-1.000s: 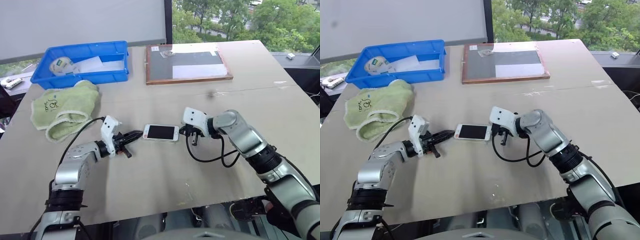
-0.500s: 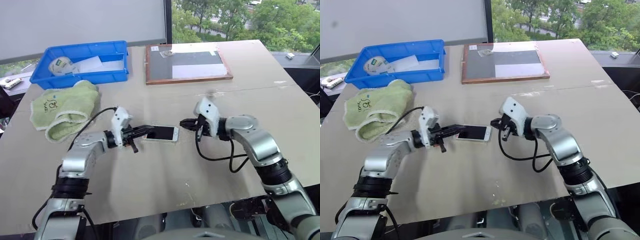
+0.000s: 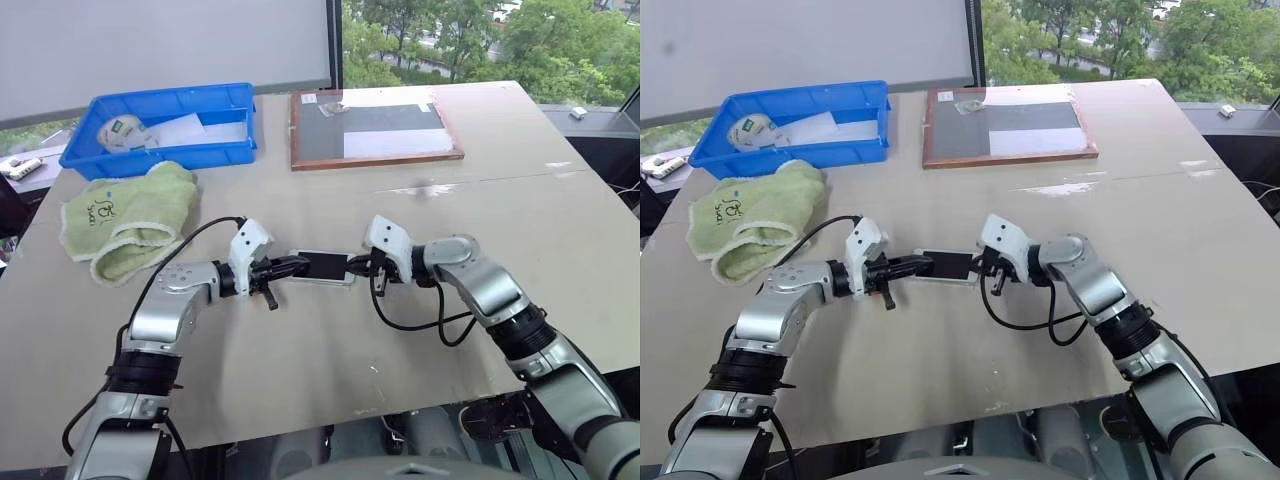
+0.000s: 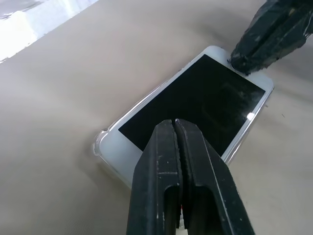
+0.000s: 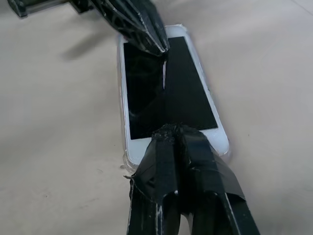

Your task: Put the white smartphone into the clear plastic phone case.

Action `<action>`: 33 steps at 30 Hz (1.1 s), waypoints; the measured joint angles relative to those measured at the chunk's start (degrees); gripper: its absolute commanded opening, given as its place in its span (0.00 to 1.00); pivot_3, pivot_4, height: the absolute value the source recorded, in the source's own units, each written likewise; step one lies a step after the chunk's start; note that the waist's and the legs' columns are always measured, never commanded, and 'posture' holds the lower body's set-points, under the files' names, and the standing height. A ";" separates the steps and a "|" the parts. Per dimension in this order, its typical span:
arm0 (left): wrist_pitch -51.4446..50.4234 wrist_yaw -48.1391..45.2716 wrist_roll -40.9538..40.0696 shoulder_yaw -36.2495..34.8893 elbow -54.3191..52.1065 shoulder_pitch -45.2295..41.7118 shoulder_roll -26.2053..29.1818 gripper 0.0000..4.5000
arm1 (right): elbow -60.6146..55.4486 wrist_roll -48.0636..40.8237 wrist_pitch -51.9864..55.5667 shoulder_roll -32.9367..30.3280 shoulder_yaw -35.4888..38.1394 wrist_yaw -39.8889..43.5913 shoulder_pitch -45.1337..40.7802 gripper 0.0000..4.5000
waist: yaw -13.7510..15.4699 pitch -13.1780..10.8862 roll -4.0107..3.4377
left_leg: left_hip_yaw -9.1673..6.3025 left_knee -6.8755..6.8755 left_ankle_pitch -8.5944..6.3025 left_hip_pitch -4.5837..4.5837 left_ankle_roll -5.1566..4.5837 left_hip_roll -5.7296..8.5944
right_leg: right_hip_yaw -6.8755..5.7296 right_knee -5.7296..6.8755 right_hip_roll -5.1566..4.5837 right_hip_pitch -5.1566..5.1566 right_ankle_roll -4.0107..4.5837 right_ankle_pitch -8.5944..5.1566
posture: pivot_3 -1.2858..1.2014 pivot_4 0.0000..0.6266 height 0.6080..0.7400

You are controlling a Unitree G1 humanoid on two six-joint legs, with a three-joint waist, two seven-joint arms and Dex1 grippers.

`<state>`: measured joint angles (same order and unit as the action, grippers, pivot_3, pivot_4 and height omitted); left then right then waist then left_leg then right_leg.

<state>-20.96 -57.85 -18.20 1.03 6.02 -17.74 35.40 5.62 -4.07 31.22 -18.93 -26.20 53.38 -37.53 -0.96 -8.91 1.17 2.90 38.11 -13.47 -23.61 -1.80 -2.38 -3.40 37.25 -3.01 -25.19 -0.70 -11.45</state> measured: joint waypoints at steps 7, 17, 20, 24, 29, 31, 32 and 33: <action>-1.04 1.78 0.01 -0.18 -0.98 1.62 -0.01 0.02 | 5.02 0.78 -0.16 0.79 -1.16 2.05 -2.17 0.00 | 0.07 0.32 -0.03 | 0.00 -0.06 -0.02 0.81 0.02 -0.23 | -0.02 0.02 -0.11 0.66 0.03 -0.04 | 0.52 0.24 1.00; -2.16 3.21 0.15 -0.07 -1.02 2.84 -0.15 0.02 | 15.75 2.53 -1.12 5.26 -1.87 2.38 -4.02 0.00 | -0.05 2.29 -0.43 | -0.09 -0.83 -0.21 2.04 0.34 -0.26 | -0.27 -0.51 -0.73 1.53 0.06 -0.07 | 0.52 0.24 1.00; -2.37 3.46 0.15 -0.06 -1.02 2.84 -0.18 0.02 | 16.95 2.59 -2.11 5.83 -1.50 2.10 -4.00 0.00 | -0.08 2.46 -0.61 | -0.10 -0.91 -0.22 2.15 0.36 -0.25 | -0.60 -0.51 -1.02 1.53 0.06 -0.07 | 0.52 0.24 1.00; -2.70 4.19 0.14 -0.04 -1.07 2.85 -0.56 0.02 | 17.06 2.10 -5.89 6.23 0.44 1.31 -1.59 0.00 | -0.03 2.43 -0.71 | -0.15 -1.00 -0.23 2.19 0.37 -0.26 | -0.74 -0.51 -1.03 1.52 0.06 -0.08 | 0.52 0.24 1.00; -4.58 5.10 -0.04 -0.04 -3.49 3.06 -1.03 0.02 | 10.88 0.69 -9.26 5.69 4.97 -1.20 4.92 0.00 | 0.26 1.98 -0.81 | -0.17 -0.98 -0.22 1.77 0.37 -0.22 | -0.84 -0.62 -1.11 1.30 0.06 -0.07 | 0.52 0.24 1.00; -5.10 5.76 -0.13 -0.34 -4.04 3.19 -1.56 0.02 | 7.00 -0.83 -9.31 5.62 7.33 -2.63 7.97 0.00 | 0.40 1.54 -0.92 | -0.15 -0.98 -0.22 1.51 0.36 -0.12 | -0.84 -0.62 -1.12 1.09 0.05 -0.07 | 0.52 0.24 1.00; -5.19 5.88 -0.32 -0.49 -4.30 3.19 -1.87 0.02 | 5.81 -1.66 -9.50 5.67 8.27 -3.01 9.16 0.00 | 0.48 1.39 -0.86 | -0.19 -0.98 -0.21 1.34 0.36 -0.07 | -0.86 -0.62 -1.10 0.97 0.05 -0.07 | 0.52 0.24 1.00; -5.29 6.23 -0.95 -0.61 -4.80 3.20 -2.43 0.02 | 3.77 -2.78 -10.03 5.69 9.93 -4.08 11.17 0.00 | 0.61 1.28 -0.80 | -0.23 -0.96 -0.18 1.00 0.31 -0.02 | -0.91 -0.61 -1.01 0.73 0.05 -0.06 | 0.52 0.24 1.00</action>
<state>-26.25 -51.62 -19.15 0.42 1.22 -14.54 32.97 9.39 -6.85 21.19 -13.24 -16.28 49.29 -26.36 -0.35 -7.63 0.37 2.67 37.14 -13.65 -22.61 -1.49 -2.40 -4.30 36.64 -4.01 -24.46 -0.65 -11.51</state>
